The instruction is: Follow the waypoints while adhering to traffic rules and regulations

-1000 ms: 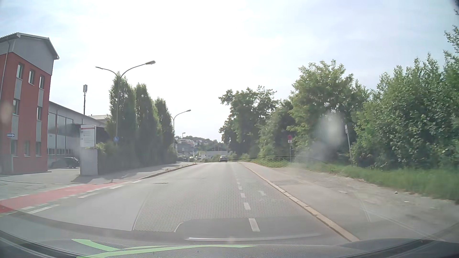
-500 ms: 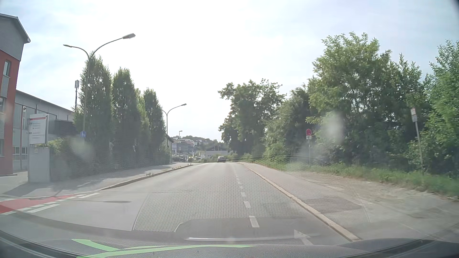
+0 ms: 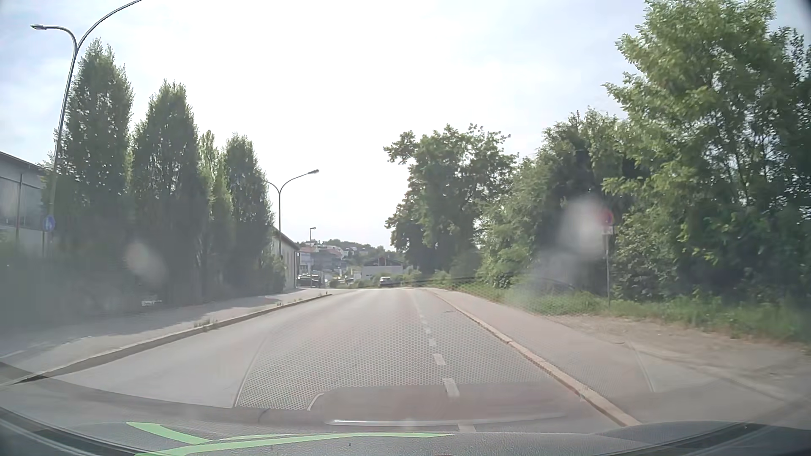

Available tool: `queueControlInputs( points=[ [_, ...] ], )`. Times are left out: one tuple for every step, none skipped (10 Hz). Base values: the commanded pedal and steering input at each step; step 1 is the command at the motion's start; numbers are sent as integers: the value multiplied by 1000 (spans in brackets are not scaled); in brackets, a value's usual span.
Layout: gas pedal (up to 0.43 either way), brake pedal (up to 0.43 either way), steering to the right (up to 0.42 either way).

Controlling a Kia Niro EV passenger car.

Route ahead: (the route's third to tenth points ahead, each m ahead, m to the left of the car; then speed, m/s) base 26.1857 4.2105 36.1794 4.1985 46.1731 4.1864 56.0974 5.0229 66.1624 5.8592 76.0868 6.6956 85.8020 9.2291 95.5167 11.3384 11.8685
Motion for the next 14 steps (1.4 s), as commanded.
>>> queueControlInputs(
  points=[
    [59, 0, -3],
    [59, 0, -3],
    [59, 0, -2],
    [59, 0, -2],
    [59, 0, -2],
    [59, 0, -2],
    [59, 0, -2],
    [59, 0, -2],
    [59, 0, -2],
    [59, 0, -2],
    [59, 0, -2],
    [59, 0, -2],
    [59, 0, -2],
    [59, 0, -2]
  ],
)
